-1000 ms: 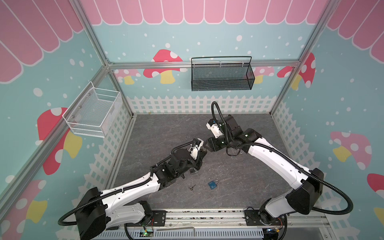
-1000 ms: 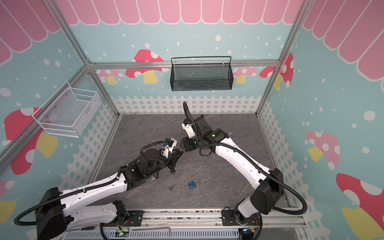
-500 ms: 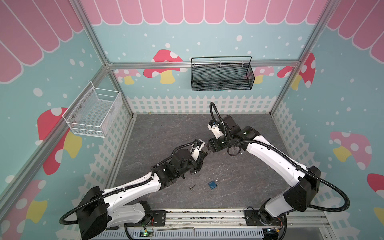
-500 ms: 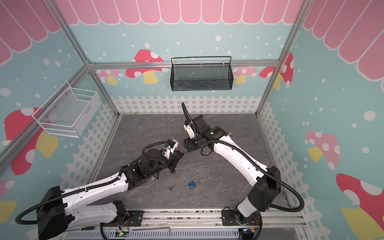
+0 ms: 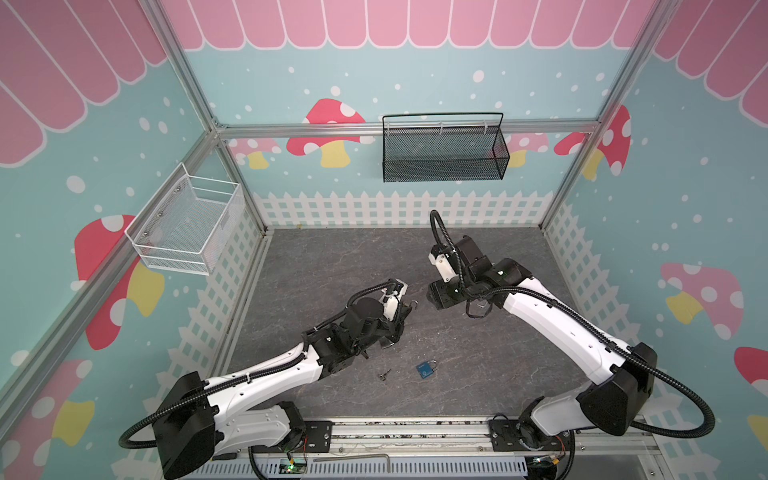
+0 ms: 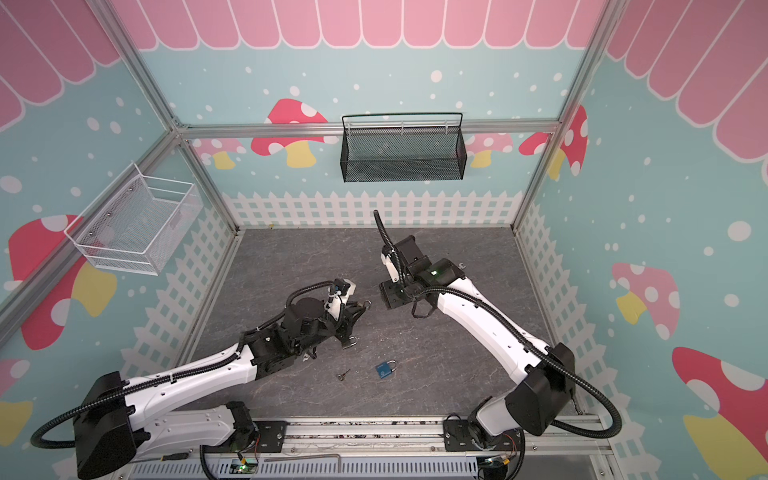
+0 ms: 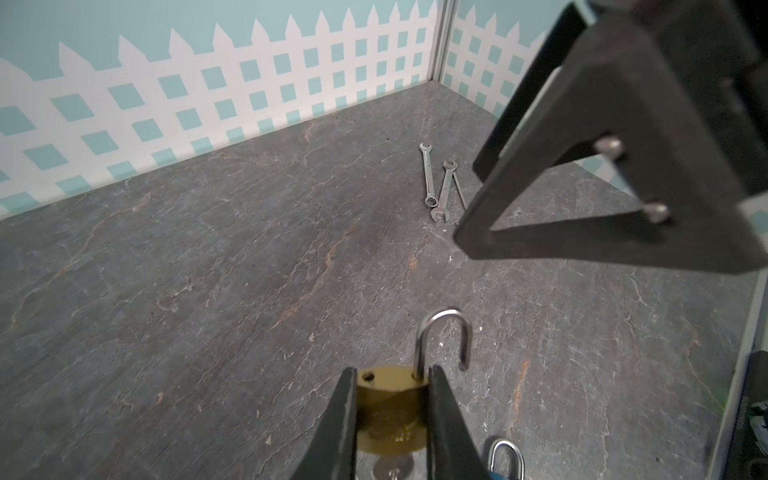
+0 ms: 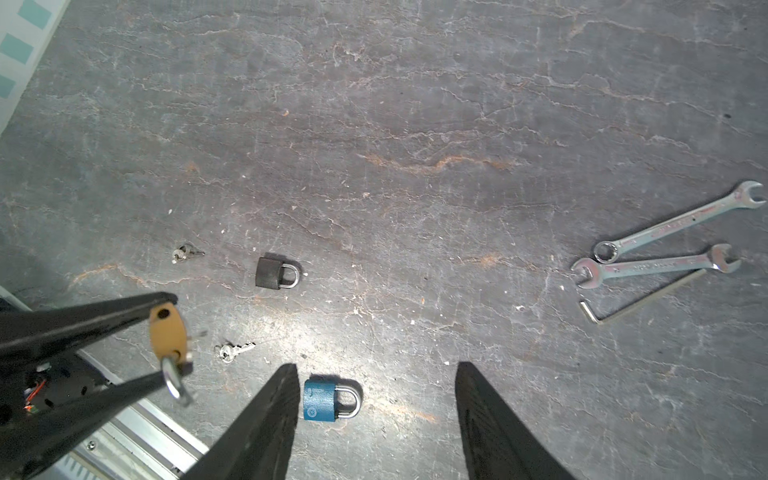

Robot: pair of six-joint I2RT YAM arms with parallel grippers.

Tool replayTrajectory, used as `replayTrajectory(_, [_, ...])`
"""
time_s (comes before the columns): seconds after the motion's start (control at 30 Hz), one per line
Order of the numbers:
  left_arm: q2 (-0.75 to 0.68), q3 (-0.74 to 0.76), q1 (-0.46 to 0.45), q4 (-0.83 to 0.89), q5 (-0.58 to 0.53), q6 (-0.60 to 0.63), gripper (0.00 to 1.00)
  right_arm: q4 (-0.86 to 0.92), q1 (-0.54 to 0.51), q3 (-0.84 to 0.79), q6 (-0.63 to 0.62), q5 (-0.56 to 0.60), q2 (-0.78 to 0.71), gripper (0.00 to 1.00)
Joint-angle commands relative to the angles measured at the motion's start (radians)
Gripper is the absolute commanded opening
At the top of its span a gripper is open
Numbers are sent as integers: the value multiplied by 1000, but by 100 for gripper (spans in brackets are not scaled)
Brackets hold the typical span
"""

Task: Unlock with the key
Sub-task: 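Lower the opened brass padlock with the key toward the table with the left gripper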

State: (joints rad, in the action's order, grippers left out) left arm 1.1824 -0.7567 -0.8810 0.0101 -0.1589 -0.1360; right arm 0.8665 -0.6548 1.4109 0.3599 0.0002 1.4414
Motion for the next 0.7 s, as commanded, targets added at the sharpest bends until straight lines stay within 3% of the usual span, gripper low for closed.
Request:
replayTrajectory(0.0, [12,-58,25,148,-47,-71,0,-45,1,-57,10,0,-53,63])
replayTrajectory(0.13, [58,-120,117,313,-6,-219,0,-81,3,-132,72,-5,-66,63])
replayTrajectory(0.23, [152,-207,206,464,40,-307,0,-186,3,-234,151,-140,-88,62])
replayTrajectory(0.3, [214,-252,248,525,75,-333,0,-270,3,-311,199,-197,-110,62])
replayTrajectory(0.43, [336,-341,302,632,74,-369,0,-348,3,-405,260,-197,-134,63])
replayTrajectory(0.67, [527,-462,347,735,32,-372,0,-540,3,-538,275,-296,-168,62])
